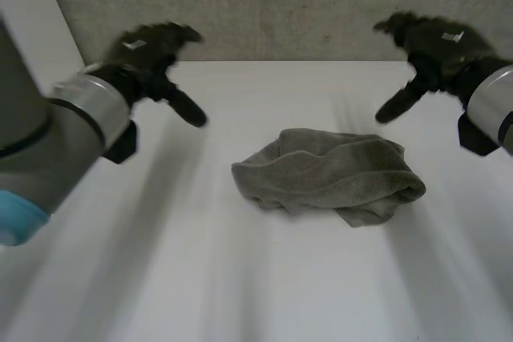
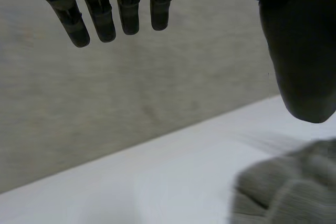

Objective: Fold the towel.

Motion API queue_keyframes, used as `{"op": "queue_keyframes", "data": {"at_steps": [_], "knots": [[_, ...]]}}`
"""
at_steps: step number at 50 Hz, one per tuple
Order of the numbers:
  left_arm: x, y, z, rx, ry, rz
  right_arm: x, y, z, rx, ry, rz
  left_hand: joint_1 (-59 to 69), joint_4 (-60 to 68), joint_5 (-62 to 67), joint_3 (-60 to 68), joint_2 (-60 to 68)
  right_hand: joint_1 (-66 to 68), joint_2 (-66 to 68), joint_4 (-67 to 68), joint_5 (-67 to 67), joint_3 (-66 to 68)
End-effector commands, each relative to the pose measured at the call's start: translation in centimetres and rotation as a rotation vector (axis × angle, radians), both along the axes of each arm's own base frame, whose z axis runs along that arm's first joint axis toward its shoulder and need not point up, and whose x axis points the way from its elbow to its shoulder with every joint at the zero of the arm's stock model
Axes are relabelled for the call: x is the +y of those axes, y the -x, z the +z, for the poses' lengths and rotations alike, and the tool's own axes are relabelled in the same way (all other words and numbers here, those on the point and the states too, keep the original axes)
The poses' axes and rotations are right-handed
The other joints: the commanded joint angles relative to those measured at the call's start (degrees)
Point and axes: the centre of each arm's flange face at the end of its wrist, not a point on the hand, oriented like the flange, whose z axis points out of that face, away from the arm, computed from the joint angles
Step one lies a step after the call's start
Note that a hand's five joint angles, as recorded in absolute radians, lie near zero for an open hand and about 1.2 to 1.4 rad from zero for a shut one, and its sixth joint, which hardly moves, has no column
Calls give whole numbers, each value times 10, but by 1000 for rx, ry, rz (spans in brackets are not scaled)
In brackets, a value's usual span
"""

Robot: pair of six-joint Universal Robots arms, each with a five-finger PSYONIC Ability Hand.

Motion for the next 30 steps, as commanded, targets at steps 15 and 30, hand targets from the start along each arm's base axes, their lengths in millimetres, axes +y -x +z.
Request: {"op": "queue_keyframes", "data": {"at_steps": [15, 30], "knots": [[-28, 77, -157, -185, -231, -291, -45, 17, -154, 379, -180, -30, 278, -32, 317, -28, 315, 233, 237, -30, 149, -1], [-29, 76, -101, -166, -103, -281, -46, -2, -50, 238, 137, -15, 612, -32, 651, -28, 648, 747, 751, -30, 663, -1]]}}
